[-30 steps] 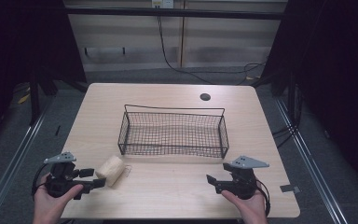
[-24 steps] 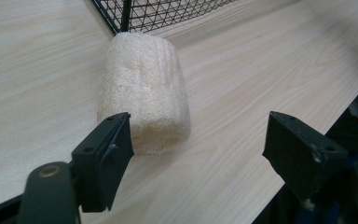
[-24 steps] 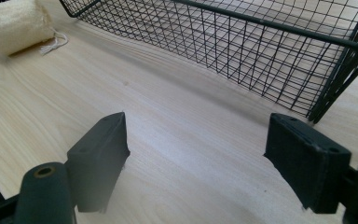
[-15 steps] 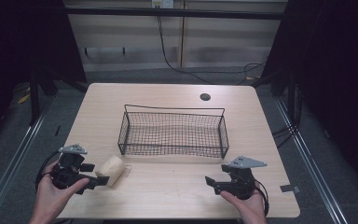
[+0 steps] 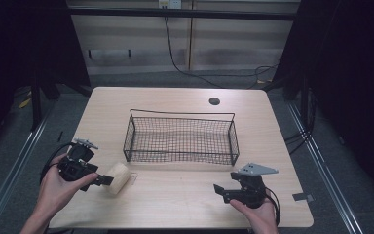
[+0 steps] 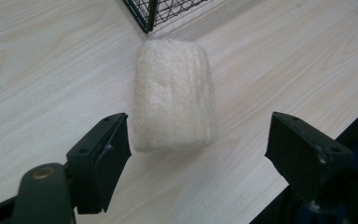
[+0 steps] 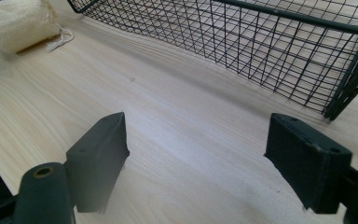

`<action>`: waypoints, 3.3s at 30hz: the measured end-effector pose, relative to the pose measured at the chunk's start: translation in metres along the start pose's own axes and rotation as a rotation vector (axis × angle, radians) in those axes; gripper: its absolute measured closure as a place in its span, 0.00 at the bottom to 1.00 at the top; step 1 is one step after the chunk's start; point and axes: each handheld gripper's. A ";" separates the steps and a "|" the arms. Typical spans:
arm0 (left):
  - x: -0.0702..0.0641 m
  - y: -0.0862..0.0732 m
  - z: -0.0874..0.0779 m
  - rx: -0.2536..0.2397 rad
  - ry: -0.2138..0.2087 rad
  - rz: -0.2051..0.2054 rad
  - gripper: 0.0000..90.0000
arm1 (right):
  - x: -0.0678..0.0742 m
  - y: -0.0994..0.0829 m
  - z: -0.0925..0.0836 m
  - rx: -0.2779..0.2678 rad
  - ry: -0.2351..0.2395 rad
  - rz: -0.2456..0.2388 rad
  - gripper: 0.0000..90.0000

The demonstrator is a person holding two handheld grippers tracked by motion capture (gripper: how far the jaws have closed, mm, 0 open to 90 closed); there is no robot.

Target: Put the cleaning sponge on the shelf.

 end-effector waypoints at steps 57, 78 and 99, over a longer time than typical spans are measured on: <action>0.007 0.035 0.075 0.319 0.063 0.017 0.29 | 0.007 -0.001 0.009 0.079 0.034 -0.033 0.22; 0.001 0.035 0.057 0.280 0.041 0.031 0.30 | 0.006 0.000 0.008 0.073 0.023 -0.026 0.22; 0.000 0.032 0.025 0.215 -0.018 0.039 0.30 | 0.004 0.000 0.008 0.071 0.021 -0.016 0.21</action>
Point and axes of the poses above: each handheld gripper's, and its own axes: z roughly forward along the jaws, y roughly out of its top, x roughly to its left, and after that the axes turned 1 degree about -y, right-handed
